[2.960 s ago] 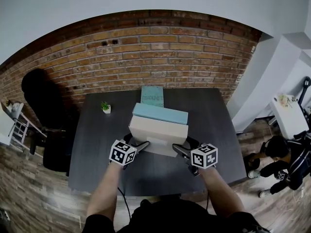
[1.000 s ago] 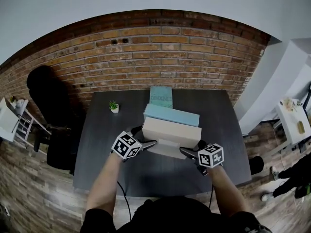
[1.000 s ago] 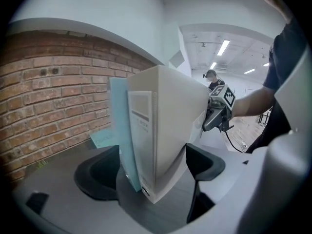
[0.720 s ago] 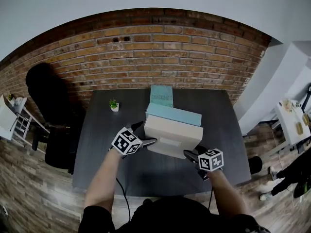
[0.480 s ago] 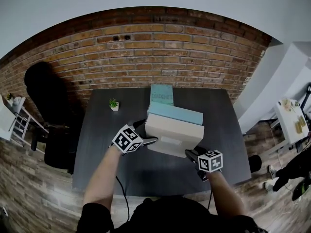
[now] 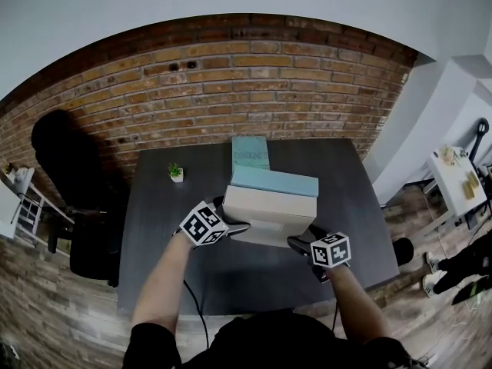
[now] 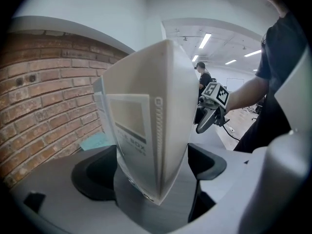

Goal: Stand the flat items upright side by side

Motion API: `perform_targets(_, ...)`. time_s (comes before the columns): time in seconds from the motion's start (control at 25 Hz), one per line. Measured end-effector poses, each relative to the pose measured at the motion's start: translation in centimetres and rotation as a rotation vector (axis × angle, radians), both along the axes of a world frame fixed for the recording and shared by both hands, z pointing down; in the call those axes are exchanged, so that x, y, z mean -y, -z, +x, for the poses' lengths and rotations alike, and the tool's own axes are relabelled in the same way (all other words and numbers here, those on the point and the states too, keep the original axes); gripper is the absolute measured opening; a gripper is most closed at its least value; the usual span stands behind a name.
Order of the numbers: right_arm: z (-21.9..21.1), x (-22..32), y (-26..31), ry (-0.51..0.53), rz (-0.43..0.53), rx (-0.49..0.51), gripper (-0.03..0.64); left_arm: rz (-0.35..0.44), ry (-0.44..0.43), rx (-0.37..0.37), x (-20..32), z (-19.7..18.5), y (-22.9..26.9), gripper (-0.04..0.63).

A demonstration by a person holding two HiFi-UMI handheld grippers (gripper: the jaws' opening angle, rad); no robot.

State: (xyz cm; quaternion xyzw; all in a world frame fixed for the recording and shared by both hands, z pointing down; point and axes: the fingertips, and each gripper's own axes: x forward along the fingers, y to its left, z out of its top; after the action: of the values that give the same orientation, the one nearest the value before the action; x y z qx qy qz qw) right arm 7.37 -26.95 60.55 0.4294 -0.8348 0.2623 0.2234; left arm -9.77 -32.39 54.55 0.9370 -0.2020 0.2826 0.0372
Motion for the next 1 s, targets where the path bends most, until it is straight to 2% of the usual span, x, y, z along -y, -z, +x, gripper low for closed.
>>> perform_targets(0.16, -0.7, 1.5, 2.2, 0.061, 0.090, 0.013, 0.439, 0.004, 0.001, -0.008, 0.2, -0.1, 0.1, 0.457)
perform_targets(0.36, -1.5, 2.3, 3.2, 0.090, 0.141, -0.030, 0.442, -0.008, 0.026, -0.046, 0.0, -0.1, 0.5, 0.457)
perform_targets(0.52, -0.8, 1.4, 3.2, 0.027, 0.116, 0.007, 0.442, -0.012, 0.080, -0.076, -0.1, -0.6, 0.8, 0.457)
perform_targets(0.76, 1.0, -2.4, 2.9, -0.091, 0.098, 0.028, 0.437, -0.013, 0.256, -0.190, -1.1, -4.1, 1.6, 0.456)
perform_targets(0.84, 1.1, -3.6, 3.1, -0.111, 0.102, 0.045, 0.401, -0.008, 0.292, -0.218, -2.0, -4.7, 1.8, 0.445)
perform_targets(1.0, 0.7, -5.6, 4.7, -0.107, 0.144, 0.092, 0.284, 0.019, 0.382, -0.284, -4.4, -4.8, 2.9, 0.362)
